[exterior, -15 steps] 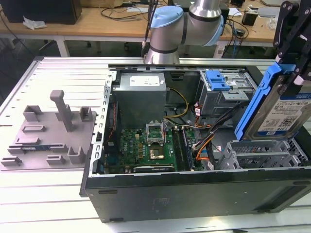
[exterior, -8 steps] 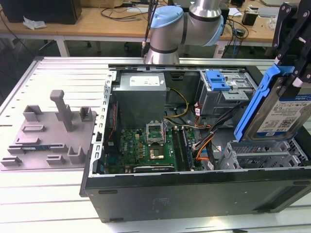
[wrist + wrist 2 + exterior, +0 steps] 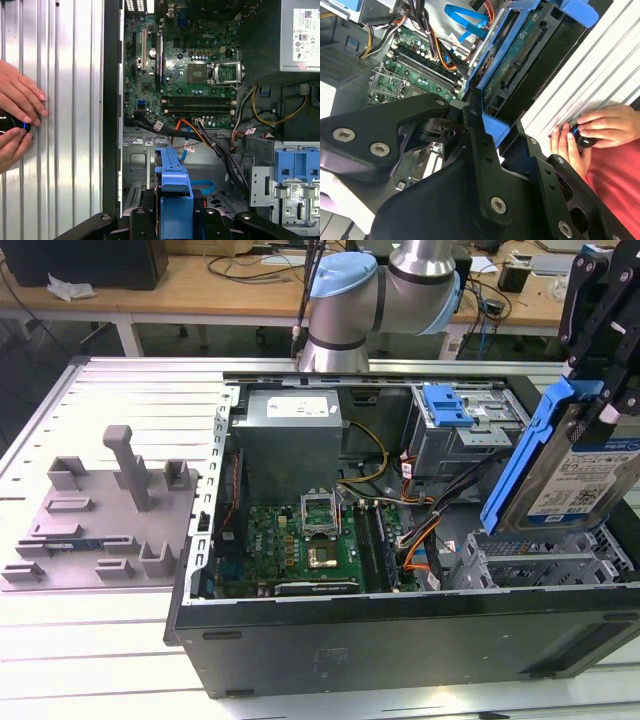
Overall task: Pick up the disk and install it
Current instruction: 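Insert the disk into the insertion slot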
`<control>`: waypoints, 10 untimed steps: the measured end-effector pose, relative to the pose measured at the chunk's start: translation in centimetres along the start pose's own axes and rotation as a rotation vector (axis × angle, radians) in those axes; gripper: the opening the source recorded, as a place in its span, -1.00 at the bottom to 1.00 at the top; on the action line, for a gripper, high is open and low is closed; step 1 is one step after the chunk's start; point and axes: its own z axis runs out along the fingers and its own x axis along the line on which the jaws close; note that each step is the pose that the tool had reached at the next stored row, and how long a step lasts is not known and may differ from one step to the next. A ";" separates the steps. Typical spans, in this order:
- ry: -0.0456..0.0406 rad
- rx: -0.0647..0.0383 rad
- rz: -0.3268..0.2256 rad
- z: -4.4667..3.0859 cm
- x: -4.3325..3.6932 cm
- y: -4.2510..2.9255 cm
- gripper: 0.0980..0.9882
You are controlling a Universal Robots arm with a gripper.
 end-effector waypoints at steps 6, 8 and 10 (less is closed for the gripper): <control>-0.0001 0.000 -0.002 0.33 0.09 0.01 -0.40; -0.0003 0.000 -0.002 0.44 0.18 0.01 -0.40; 0.0002 0.000 -0.002 0.47 0.22 0.00 -0.40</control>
